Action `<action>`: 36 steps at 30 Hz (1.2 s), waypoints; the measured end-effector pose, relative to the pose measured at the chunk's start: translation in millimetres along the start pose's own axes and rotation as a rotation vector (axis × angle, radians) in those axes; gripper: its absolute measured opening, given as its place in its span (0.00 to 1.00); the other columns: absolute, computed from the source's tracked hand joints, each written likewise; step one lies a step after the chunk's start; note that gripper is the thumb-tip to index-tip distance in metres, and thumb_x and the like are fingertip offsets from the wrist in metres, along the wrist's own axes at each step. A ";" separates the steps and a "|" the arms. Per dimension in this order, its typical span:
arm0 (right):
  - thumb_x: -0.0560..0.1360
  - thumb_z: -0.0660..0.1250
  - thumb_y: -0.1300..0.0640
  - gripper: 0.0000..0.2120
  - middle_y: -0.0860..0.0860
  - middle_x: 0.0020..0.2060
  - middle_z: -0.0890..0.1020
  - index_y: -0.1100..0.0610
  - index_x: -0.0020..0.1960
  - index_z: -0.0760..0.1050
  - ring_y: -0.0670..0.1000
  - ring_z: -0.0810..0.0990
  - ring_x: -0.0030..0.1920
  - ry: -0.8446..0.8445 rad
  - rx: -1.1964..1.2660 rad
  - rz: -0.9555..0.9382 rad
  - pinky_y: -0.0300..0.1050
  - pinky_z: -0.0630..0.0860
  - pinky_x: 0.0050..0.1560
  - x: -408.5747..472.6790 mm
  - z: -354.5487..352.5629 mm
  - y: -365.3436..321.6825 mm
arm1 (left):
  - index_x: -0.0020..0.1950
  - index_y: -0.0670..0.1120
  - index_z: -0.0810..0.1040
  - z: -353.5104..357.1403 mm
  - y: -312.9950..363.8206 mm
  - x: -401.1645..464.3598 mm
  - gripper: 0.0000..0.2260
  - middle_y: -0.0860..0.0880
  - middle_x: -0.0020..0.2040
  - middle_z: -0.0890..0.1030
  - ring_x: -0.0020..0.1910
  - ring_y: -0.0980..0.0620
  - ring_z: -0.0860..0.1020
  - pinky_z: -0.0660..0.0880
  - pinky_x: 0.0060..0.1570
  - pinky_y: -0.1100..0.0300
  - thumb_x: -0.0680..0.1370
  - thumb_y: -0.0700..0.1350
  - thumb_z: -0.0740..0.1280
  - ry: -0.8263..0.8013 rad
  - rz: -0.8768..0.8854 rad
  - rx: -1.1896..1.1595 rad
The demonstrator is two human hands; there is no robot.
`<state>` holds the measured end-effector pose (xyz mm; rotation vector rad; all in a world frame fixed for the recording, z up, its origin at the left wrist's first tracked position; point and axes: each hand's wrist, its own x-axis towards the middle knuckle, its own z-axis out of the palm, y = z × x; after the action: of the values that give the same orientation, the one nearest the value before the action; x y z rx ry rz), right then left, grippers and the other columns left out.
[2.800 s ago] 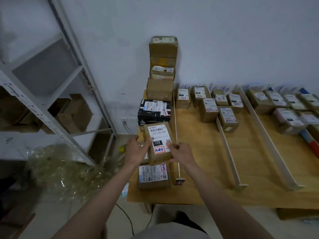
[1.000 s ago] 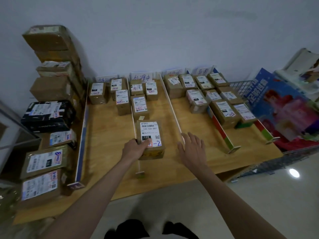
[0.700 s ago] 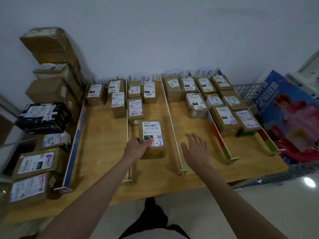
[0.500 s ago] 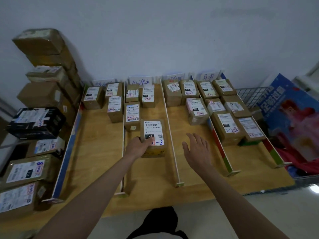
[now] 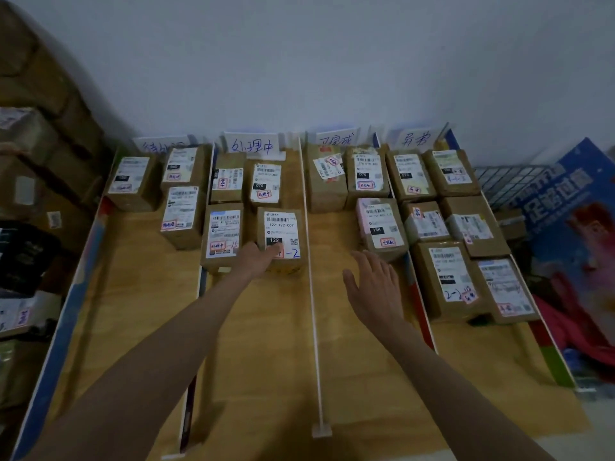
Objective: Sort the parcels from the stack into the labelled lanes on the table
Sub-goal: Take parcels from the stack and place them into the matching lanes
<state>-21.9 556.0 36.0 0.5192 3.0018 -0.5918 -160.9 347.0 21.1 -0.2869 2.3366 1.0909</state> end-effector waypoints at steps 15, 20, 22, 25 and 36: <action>0.82 0.56 0.45 0.22 0.49 0.71 0.70 0.50 0.74 0.64 0.50 0.66 0.73 -0.094 0.024 -0.005 0.52 0.63 0.74 35.0 20.3 34.6 | 0.69 0.40 0.68 20.8 6.6 67.9 0.25 0.41 0.65 0.77 0.63 0.40 0.76 0.73 0.57 0.52 0.79 0.53 0.68 0.094 -0.018 0.055; 0.82 0.57 0.45 0.20 0.49 0.70 0.71 0.49 0.73 0.65 0.50 0.68 0.71 -0.101 0.023 -0.013 0.51 0.65 0.73 36.4 23.0 32.0 | 0.79 0.43 0.55 28.5 3.3 54.3 0.42 0.43 0.73 0.66 0.70 0.42 0.69 0.69 0.65 0.46 0.74 0.55 0.74 0.209 0.069 0.202; 0.82 0.57 0.46 0.20 0.49 0.69 0.71 0.50 0.73 0.66 0.50 0.69 0.70 -0.103 0.023 -0.015 0.50 0.65 0.71 36.0 24.5 30.6 | 0.79 0.45 0.54 35.4 -2.8 47.9 0.45 0.44 0.74 0.63 0.70 0.43 0.69 0.70 0.64 0.47 0.71 0.56 0.76 0.221 0.139 0.247; 0.82 0.57 0.46 0.20 0.49 0.69 0.71 0.50 0.73 0.66 0.51 0.68 0.70 -0.107 0.020 -0.007 0.50 0.64 0.71 34.5 26.4 28.6 | 0.79 0.45 0.54 40.0 -9.9 46.1 0.47 0.46 0.78 0.58 0.71 0.43 0.67 0.70 0.66 0.45 0.70 0.58 0.76 0.220 0.168 0.274; 0.82 0.57 0.46 0.22 0.51 0.70 0.70 0.51 0.74 0.64 0.52 0.67 0.71 -0.110 -0.022 -0.041 0.49 0.64 0.72 31.2 12.3 15.9 | 0.80 0.41 0.50 25.1 1.3 26.4 0.47 0.44 0.78 0.56 0.73 0.40 0.63 0.64 0.71 0.46 0.73 0.59 0.73 0.204 0.232 0.458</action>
<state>-46.3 575.1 15.7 0.4111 2.9176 -0.5694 -173.7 367.8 -6.0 0.0500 2.7722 0.6132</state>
